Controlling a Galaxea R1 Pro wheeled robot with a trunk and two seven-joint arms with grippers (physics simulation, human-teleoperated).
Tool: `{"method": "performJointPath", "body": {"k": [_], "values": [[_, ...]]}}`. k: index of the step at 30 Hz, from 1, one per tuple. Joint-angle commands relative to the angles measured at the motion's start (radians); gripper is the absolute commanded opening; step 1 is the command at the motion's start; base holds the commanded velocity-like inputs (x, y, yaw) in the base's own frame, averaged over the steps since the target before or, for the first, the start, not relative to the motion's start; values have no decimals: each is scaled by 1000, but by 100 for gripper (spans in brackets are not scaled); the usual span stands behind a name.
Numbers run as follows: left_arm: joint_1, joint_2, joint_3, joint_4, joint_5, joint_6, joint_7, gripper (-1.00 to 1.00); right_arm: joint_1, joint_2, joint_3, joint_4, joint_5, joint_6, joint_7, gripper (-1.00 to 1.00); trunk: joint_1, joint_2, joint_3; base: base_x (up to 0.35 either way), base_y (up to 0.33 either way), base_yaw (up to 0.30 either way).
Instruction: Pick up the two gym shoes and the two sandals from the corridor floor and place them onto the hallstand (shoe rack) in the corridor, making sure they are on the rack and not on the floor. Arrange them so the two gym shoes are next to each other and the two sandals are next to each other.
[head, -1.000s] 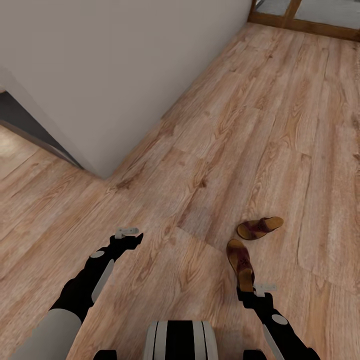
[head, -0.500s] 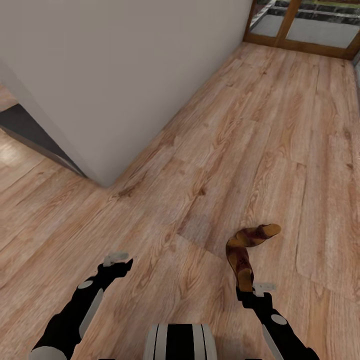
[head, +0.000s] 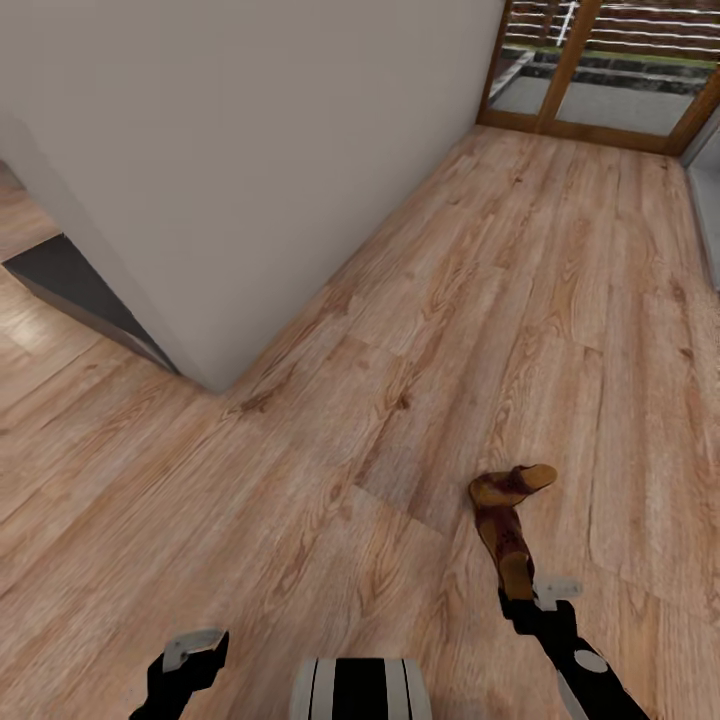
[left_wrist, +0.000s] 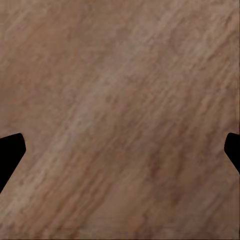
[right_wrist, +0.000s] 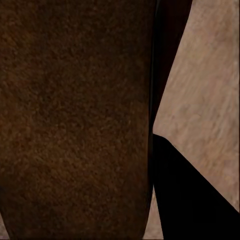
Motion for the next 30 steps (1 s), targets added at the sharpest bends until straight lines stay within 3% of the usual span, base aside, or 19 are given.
{"method": "performJointPath", "body": {"k": [1,4,9,18,30], "values": [[6,0,1,17,10,-12,-6,100,19,-4,1,7,-7,-39,0,-100,-1,0,5,0,0,0],[31,3,3,29,13,-24,-6,100,87,-7,1,18,-8,-170,-1,-100,-2,1,22,0,0,0],[43,3,3,35,13,-30,-4,100,161,-3,1,25,-7,-263,-4,-100,-4,2,49,0,0,0],[45,3,4,48,12,-79,-3,100,188,27,1,75,-9,-282,-9,-100,-8,4,98,0,0,0],[47,2,3,50,11,-87,-3,100,189,31,1,100,-12,-283,-9,-100,-14,7,163,0,0,0]]}}
